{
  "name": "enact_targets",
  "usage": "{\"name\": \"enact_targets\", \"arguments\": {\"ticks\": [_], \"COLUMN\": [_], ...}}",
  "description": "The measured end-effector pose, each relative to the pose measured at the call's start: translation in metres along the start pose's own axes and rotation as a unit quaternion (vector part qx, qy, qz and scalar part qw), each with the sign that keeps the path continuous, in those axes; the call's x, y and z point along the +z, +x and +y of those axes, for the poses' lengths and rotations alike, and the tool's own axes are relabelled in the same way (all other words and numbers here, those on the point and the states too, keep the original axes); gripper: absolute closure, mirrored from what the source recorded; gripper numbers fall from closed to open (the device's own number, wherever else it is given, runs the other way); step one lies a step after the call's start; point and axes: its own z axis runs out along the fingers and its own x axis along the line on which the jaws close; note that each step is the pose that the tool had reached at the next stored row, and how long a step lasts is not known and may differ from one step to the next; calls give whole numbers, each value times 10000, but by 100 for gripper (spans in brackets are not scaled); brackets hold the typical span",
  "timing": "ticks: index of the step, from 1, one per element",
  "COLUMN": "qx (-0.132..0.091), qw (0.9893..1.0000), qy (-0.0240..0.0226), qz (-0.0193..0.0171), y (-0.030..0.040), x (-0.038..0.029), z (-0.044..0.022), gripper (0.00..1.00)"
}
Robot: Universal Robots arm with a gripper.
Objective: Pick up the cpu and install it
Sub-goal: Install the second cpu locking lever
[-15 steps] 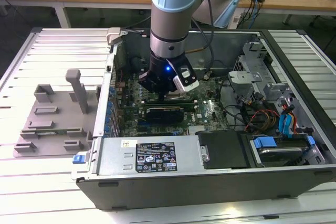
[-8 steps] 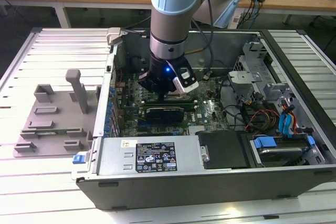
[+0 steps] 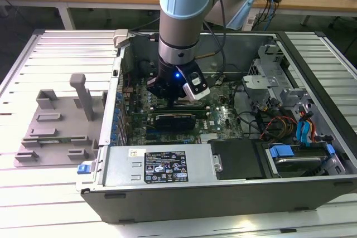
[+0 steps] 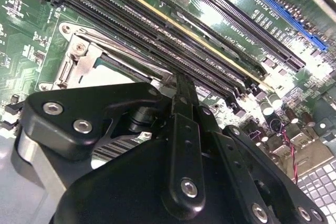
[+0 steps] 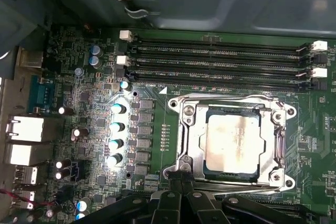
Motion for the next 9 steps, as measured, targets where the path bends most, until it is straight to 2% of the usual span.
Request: {"name": "enact_targets", "arguments": {"ticks": [3,7,9], "qx": [1,3,4], "qw": [10000,10000,10000], "qy": [1,29,33], "qz": [1,23,31], "y": [1,-37,-45], "x": [-17,-124,-146], "z": [1,-1,-16], "gripper": [89,89,89]}}
